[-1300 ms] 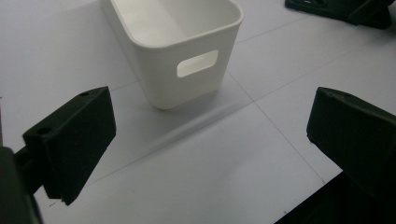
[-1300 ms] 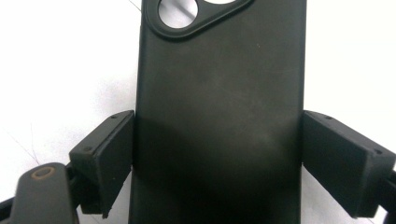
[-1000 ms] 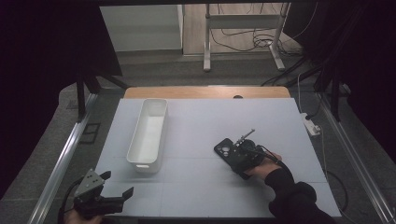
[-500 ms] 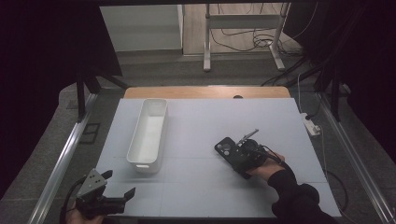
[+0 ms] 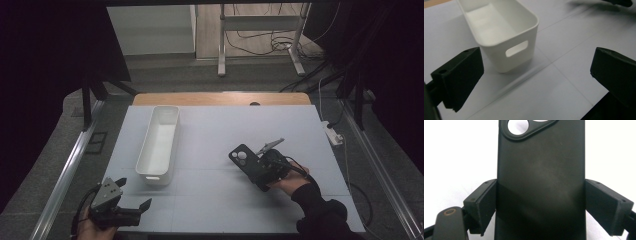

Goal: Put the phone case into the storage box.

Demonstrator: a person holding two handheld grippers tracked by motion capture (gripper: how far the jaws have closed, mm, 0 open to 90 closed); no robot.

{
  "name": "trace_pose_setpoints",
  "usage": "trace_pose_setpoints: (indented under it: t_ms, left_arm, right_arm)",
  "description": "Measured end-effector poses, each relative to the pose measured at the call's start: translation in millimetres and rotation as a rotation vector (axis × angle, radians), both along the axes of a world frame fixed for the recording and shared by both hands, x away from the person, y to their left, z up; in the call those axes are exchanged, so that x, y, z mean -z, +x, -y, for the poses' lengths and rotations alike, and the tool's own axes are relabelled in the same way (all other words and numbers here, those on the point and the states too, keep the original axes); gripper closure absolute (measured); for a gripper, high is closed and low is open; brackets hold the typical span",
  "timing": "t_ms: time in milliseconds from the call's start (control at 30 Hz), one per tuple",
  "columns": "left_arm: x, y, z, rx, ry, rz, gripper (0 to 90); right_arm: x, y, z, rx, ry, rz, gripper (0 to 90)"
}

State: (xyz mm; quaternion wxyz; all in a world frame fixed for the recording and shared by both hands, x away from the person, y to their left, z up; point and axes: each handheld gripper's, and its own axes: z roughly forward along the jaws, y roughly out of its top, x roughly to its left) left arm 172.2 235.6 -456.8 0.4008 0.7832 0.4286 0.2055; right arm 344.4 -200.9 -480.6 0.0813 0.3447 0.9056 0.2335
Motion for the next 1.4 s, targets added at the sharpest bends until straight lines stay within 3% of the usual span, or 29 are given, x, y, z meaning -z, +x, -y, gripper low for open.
trace_pose_setpoints:
  t_ms: [133,333,667,1067,1400]
  left_arm:
    - [-3.9,5.7,6.7,0.012,-0.041,0.001,0.0]
    - [-6.9,14.2,16.8,0.097,-0.074,0.005,0.0]
    - [-11.0,31.3,35.8,0.224,-0.089,-0.004,0.0]
    - [-14.7,50.9,51.9,0.306,-0.117,0.004,0.0]
    - [-17.5,64.6,66.2,0.354,-0.142,0.009,0.0]
  right_arm:
    - [-5.5,-4.0,2.2,-0.019,0.027,0.019,15.1]
    - [-12.6,-10.1,4.8,-0.036,0.068,0.032,15.0]
    - [-21.0,-21.6,15.3,-0.062,0.122,0.049,14.9]
    - [-30.1,-33.6,26.2,-0.082,0.200,0.065,14.8]
    - [-33.8,-40.3,30.6,-0.098,0.226,0.071,14.8]
